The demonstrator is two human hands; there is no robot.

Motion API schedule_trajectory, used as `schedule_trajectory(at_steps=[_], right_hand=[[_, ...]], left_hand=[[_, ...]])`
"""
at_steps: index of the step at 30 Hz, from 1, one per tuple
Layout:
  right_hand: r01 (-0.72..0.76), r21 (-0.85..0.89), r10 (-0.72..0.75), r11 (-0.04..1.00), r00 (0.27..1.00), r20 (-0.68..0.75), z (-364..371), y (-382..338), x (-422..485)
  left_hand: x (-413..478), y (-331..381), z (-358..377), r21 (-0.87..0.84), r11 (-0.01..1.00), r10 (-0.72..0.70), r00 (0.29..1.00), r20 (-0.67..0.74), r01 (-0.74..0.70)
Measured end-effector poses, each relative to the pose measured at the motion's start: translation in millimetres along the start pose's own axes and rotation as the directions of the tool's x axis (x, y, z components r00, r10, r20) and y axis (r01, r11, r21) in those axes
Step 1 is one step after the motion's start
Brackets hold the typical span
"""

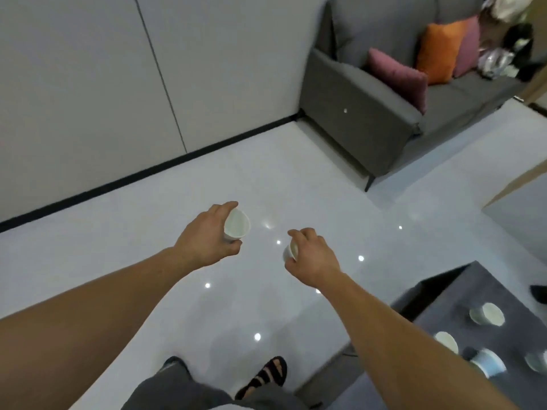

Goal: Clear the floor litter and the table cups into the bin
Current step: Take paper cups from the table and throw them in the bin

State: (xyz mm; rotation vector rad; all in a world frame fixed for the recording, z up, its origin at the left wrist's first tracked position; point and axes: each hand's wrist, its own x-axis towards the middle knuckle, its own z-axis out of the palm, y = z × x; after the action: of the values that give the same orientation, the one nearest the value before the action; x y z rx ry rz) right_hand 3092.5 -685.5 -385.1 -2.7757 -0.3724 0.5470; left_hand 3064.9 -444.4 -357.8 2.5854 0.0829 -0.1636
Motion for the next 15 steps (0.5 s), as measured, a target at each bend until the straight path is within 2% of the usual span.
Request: schedule_trajectory(at_steps=[6,15], right_hand=[[0.263,-0.123,-0.255,0.957,0.964,0.078,15,-151,23],[0.587,-0.170,-0.566,0.792,0.809,0.159,93,-423,18]], left_hand=[[-87,-119,-78,-0.120,0.966,-0.247,0.951,-0.188,0.227],[-231,-315,-187,-0.178,0.872,-0.489,0.797,-0.355,0.456]])
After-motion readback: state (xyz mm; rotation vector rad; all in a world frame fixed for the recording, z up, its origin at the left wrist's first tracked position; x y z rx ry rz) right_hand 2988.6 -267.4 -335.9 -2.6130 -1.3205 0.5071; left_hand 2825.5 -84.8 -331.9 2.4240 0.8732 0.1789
